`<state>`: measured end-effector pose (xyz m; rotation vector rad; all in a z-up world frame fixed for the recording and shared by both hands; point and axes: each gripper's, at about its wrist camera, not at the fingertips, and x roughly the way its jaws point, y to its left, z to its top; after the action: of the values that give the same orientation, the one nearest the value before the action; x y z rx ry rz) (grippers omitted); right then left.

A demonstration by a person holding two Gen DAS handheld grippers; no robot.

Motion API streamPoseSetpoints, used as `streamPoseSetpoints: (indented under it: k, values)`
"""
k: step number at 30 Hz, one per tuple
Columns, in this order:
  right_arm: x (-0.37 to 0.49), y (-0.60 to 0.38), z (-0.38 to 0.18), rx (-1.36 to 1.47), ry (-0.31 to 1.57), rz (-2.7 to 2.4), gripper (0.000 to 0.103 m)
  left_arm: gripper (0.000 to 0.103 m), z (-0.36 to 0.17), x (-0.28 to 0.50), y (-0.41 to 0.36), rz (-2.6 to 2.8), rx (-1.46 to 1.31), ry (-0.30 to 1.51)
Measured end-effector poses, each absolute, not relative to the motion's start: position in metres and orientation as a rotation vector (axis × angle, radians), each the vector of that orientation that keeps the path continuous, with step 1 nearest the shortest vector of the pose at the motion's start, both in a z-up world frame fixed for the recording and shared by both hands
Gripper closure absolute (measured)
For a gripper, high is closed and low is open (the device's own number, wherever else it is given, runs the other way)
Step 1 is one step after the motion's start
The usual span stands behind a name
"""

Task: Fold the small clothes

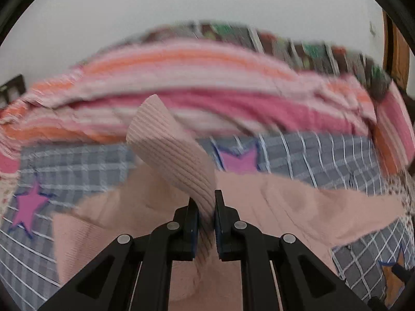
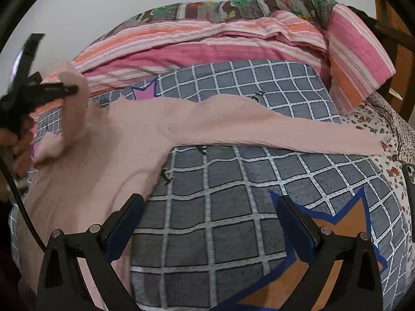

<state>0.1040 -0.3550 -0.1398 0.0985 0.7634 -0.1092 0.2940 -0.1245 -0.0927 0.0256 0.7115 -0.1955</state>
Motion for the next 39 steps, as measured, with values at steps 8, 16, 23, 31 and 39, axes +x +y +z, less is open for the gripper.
streamPoseSetpoints:
  k: [8,16,23,31,39]
  values:
    - [0.117,-0.356,-0.147,0.11,0.77,-0.091,0.003,0.033,-0.121,0.275,-0.118,-0.149,0.004,0.749]
    - [0.142,-0.334,-0.141,0.094,0.759,-0.031,0.003,0.03,-0.107,0.26,-0.061,-0.093,-0.079,0.726]
    - [0.165,-0.312,-0.134,0.093,0.757,0.008,0.014,0.03,-0.098,0.252,-0.021,-0.037,-0.135,0.696]
    - [0.188,-0.285,-0.129,0.114,0.779,0.068,0.025,0.03,-0.101,0.245,0.01,0.058,-0.136,0.678]
    - [0.223,-0.232,-0.126,0.025,0.802,0.116,0.025,0.03,-0.121,0.247,0.051,0.105,-0.216,0.711]
